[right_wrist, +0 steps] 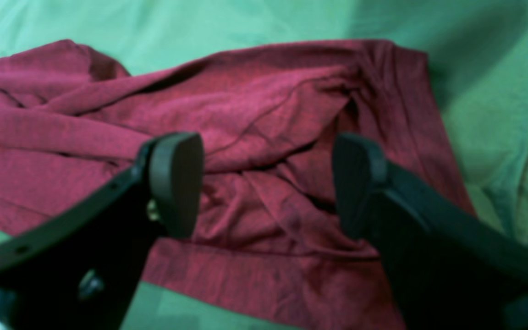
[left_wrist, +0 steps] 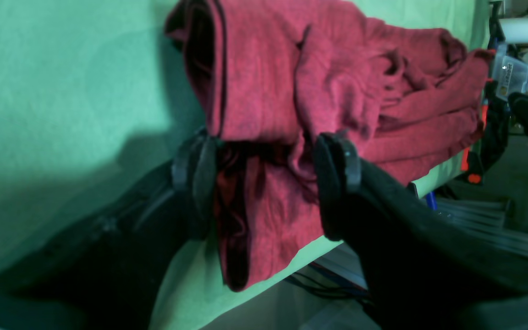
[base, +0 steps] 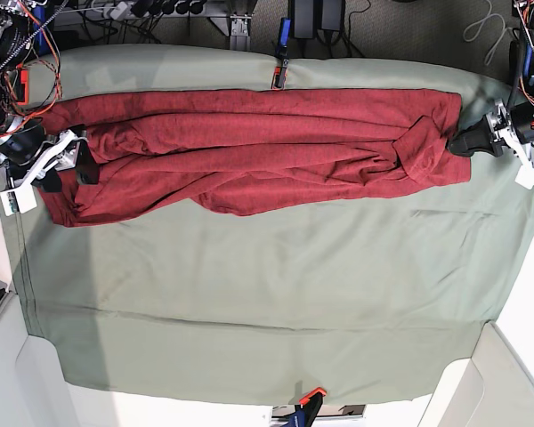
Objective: Fold the T-shirt properly
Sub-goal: 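Tug and straighten the shirt end with the left gripper, then release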
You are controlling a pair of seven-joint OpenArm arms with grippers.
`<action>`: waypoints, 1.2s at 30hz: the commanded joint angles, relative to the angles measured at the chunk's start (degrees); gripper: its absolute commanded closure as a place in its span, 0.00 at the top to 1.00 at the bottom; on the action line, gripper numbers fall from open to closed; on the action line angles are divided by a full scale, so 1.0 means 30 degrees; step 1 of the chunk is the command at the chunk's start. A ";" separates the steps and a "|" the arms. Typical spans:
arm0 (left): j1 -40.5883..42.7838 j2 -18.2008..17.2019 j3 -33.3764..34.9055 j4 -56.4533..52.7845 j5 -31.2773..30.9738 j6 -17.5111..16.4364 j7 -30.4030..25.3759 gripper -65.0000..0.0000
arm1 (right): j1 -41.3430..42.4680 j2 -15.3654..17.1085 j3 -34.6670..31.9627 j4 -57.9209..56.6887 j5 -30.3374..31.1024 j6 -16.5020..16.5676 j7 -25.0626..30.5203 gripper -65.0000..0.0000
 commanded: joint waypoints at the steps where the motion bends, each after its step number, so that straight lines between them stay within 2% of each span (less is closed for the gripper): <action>1: -0.0189 -0.0466 -0.0146 0.0153 -0.0554 -0.0099 -0.0182 0.56 | 0.0197 0.0219 0.0087 0.0357 0.0364 0.0022 0.0364 0.67; 13: -0.0182 0.2011 -0.0007 0.0153 -0.1020 -0.0099 0.0568 0.56 | 0.0204 0.0219 0.0087 0.0357 0.0437 0.0015 0.0372 0.67; 17: -0.0182 0.2178 0.1158 0.0153 -0.0816 -0.0099 0.0605 0.56 | 0.0204 0.0219 0.0087 0.0357 0.0437 0.0015 0.0379 0.67; 21: -0.0182 0.2171 0.2805 0.0153 0.0350 -0.0099 0.0109 0.56 | 0.0204 0.0219 0.0087 0.0357 0.0437 0.0015 0.0379 0.67; 22: -0.0182 0.2171 0.3133 0.0153 0.0670 -0.0099 -0.0299 0.54 | 0.0204 0.0219 0.0087 0.0357 0.0437 0.0015 0.0393 0.67; 23: -0.0182 0.2178 0.3359 0.0153 0.1071 -0.0099 -0.0787 0.46 | 0.0204 0.0219 0.0087 0.0357 0.0437 0.0015 0.0423 0.67; 26: -0.0189 0.2310 0.3519 0.0160 0.2608 -0.0099 -0.2018 0.07 | 0.0204 0.0219 0.0087 0.0357 0.0437 0.0015 0.0459 0.67; 27: -0.0189 0.2331 0.3519 0.0160 0.3111 -0.0099 -0.2251 0.00 | 0.0204 0.0219 0.0087 0.0357 0.0437 0.0022 0.0466 0.67; 32: -0.0197 0.2310 0.2863 0.0495 0.4641 -0.0099 -0.2353 0.00 | 0.0204 0.0219 0.0087 0.0357 0.0430 0.0022 0.0546 0.67; 36: -0.0197 0.2310 0.0299 0.1683 0.6404 -0.0099 -0.3286 0.00 | 0.0204 0.0226 0.0087 0.0357 0.0299 0.0022 0.0517 0.67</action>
